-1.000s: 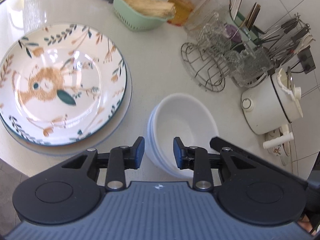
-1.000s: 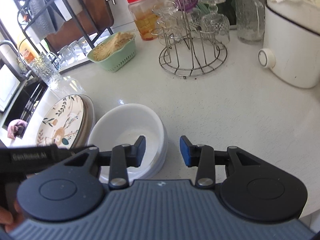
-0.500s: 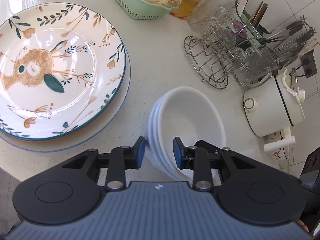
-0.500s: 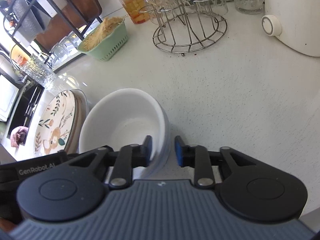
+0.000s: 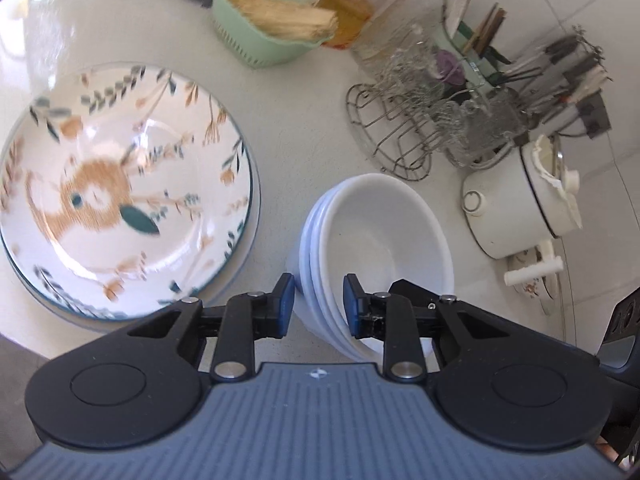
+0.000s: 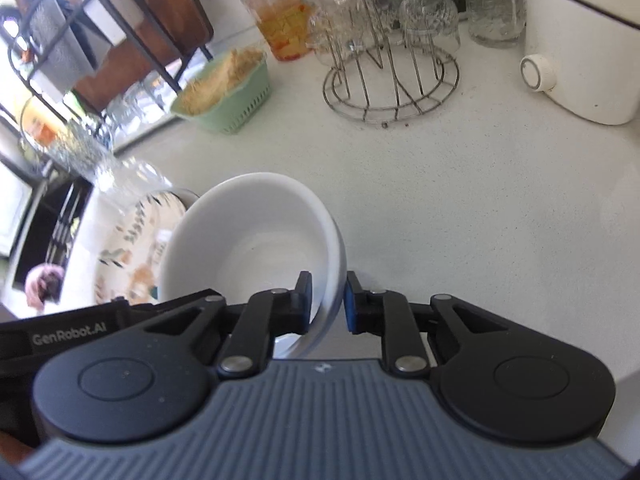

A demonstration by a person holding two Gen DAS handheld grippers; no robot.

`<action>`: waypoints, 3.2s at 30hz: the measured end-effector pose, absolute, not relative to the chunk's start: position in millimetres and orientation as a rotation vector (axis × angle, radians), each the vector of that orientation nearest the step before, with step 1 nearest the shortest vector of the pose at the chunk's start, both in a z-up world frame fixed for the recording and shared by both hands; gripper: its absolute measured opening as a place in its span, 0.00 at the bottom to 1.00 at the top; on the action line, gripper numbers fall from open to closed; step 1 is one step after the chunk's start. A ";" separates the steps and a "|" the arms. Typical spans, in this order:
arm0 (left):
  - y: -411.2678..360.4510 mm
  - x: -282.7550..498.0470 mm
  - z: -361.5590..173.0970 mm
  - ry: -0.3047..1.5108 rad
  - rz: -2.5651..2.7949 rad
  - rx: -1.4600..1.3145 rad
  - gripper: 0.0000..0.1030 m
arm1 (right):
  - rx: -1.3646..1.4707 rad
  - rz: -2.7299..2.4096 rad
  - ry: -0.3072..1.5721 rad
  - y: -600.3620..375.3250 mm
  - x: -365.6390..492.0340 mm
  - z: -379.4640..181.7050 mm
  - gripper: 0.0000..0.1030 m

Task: Organize plates and bowls
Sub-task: 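Lift the bowl stack with both grippers and carry it over the deer-print plates, then lower the bowl stack onto the deer-print plate stack with both grippers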

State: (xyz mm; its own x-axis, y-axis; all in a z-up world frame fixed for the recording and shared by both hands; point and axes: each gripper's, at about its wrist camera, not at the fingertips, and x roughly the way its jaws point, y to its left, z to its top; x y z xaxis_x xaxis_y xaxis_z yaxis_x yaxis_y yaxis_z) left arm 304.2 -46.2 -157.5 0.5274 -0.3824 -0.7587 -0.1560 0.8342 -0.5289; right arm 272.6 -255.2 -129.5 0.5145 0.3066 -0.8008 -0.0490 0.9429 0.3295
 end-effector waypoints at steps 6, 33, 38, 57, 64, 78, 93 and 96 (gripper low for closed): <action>-22.4 306.4 -127.5 1.025 -0.201 -0.610 0.30 | 0.319 0.161 0.947 -238.0 263.4 -96.9 0.19; 110.3 310.9 -72.7 0.970 -0.337 -0.541 0.30 | 0.474 0.101 0.846 -127.1 240.7 -64.4 0.19; 120.4 319.6 -93.2 1.010 -0.284 -0.500 0.30 | 0.475 0.113 0.913 -111.8 256.2 -85.3 0.19; 124.2 338.0 -161.9 1.134 -0.252 -0.466 0.30 | 0.381 0.110 1.035 -97.4 269.8 -148.4 0.19; 121.5 333.9 -168.0 1.141 -0.250 -0.440 0.32 | 0.385 0.104 1.012 -101.5 271.0 -151.9 0.20; 138.9 314.3 -109.5 1.041 -0.266 -0.387 0.35 | 0.321 0.104 0.858 -115.6 256.4 -83.8 0.21; 121.5 237.3 5.8 0.759 -0.315 -0.243 0.35 | 0.232 0.155 0.543 -131.9 190.5 26.9 0.21; 111.4 210.3 19.2 0.693 -0.290 -0.200 0.38 | 0.224 0.176 0.532 -135.0 174.0 31.1 0.21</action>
